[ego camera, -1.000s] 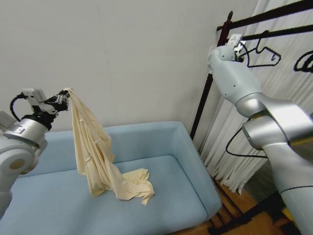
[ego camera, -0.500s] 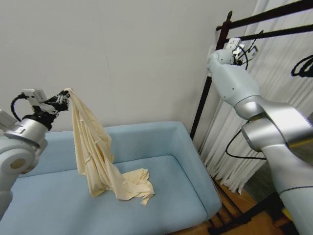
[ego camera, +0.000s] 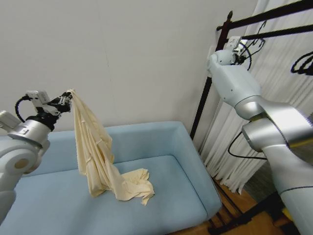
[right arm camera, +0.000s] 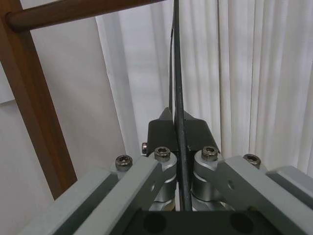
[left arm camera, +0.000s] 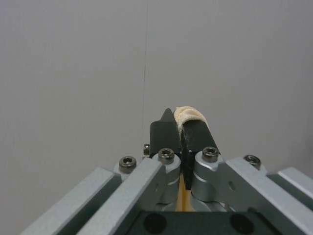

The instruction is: Pick up the clothes from the sofa and hang them on the clothes hanger.

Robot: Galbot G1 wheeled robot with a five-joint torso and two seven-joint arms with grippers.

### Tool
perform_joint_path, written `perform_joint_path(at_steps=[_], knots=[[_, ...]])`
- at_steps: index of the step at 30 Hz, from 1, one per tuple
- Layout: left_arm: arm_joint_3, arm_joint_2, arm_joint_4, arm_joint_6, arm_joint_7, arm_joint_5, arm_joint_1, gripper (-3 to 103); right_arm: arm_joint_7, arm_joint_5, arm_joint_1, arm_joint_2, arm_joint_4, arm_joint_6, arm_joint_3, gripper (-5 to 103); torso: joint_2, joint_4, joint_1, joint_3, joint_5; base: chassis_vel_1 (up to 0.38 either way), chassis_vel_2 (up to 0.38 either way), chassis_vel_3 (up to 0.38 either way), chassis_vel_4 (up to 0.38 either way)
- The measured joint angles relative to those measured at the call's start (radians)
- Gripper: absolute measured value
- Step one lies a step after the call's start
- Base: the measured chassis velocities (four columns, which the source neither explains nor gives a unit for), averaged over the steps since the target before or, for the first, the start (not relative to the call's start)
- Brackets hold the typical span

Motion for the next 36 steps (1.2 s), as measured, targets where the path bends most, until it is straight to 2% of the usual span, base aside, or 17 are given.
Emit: perform_joint_path(at_steps=[8, 16, 34, 36], knots=[[-0.008, 0.003, 0.0, -0.001, 0.001, -0.003, 0.005, 1, 0.063, 0.062, -0.007, -0.01, 0.057, -0.021, -0.023, 2, 0.0, 0.0001, 0.0, 0.0, -0.0001, 0.0, 0.0, 0.0, 0.0], [-0.011, -0.004, -0.007, -0.003, 0.003, -0.002, 0.02, 1, 0.149, 0.162, -0.075, -0.1, 0.266, -0.044, -0.097, 2, 0.0, -0.0002, 0.0, 0.0, 0.0, 0.0, 0.0, 0.0, 0.0], [-0.024, -0.01, -0.03, -0.004, 0.002, 0.011, 0.066, 1, 0.242, 0.278, -0.186, -0.24, 0.6, -0.062, -0.169, 2, 0.0, 0.0002, 0.0, 0.0, 0.0, 0.0, 0.0, 0.0, 0.0], [-0.026, -0.013, -0.031, -0.006, 0.002, 0.017, 0.075, 1, 0.247, 0.312, -0.212, -0.282, 0.686, -0.068, -0.173, 2, 0.0, 0.0005, 0.0, 0.0, -0.0001, 0.0, 0.0, 0.0, 0.0]])
